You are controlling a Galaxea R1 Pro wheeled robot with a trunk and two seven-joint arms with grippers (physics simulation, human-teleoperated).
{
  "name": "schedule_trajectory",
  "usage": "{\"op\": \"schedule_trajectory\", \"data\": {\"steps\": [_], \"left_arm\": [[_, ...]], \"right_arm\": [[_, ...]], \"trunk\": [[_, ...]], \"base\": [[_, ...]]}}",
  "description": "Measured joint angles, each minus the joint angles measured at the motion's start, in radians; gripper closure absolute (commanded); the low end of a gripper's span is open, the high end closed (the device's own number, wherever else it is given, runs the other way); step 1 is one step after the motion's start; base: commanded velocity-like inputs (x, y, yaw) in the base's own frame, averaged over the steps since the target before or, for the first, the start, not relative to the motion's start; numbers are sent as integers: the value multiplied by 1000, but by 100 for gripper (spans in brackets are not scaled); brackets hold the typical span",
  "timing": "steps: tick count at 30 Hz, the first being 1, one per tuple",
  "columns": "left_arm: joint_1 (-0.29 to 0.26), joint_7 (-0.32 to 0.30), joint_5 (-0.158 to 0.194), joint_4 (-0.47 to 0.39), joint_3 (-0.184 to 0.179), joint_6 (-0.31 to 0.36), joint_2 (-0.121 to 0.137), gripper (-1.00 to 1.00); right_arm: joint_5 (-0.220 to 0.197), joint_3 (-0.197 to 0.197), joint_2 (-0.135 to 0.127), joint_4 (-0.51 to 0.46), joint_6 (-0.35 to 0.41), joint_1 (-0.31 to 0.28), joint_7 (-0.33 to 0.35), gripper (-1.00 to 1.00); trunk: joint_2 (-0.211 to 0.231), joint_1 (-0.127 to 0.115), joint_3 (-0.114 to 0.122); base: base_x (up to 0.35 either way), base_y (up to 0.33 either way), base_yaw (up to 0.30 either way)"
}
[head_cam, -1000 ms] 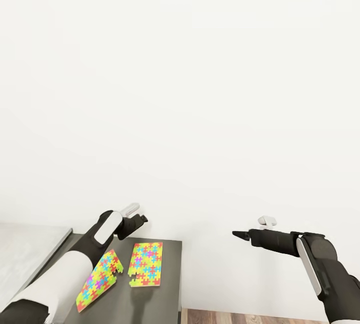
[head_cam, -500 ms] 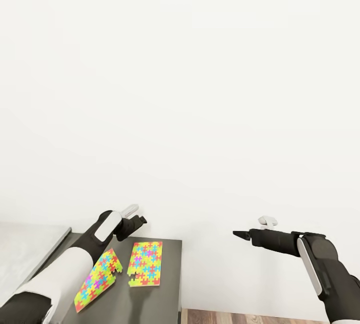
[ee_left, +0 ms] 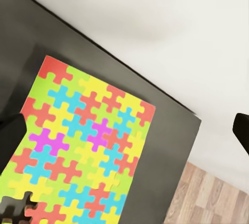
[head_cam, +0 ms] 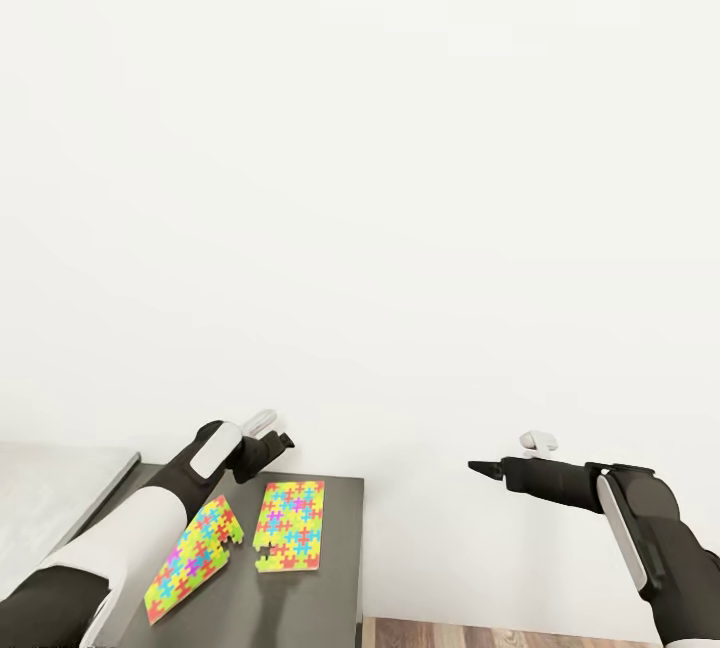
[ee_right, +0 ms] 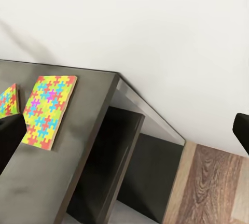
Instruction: Put all the toys in the child's room - the three board games (two on the bed and one on the table), the two jigsaw puzzles on the table, and the tennis ball on the table - inside the toy box on the table in the child's room.
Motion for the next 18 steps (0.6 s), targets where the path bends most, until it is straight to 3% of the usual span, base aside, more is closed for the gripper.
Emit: {"op": "schedule_trajectory", "data": {"steps": [18], "left_arm": [[-8,-10,-6,18,0,-3,2,-100]], "right_arm": [[0,0,1,0,-1,0,-1,-100]], "trunk": [[-126,69,-57]], "base": [[0,0,0]]}}
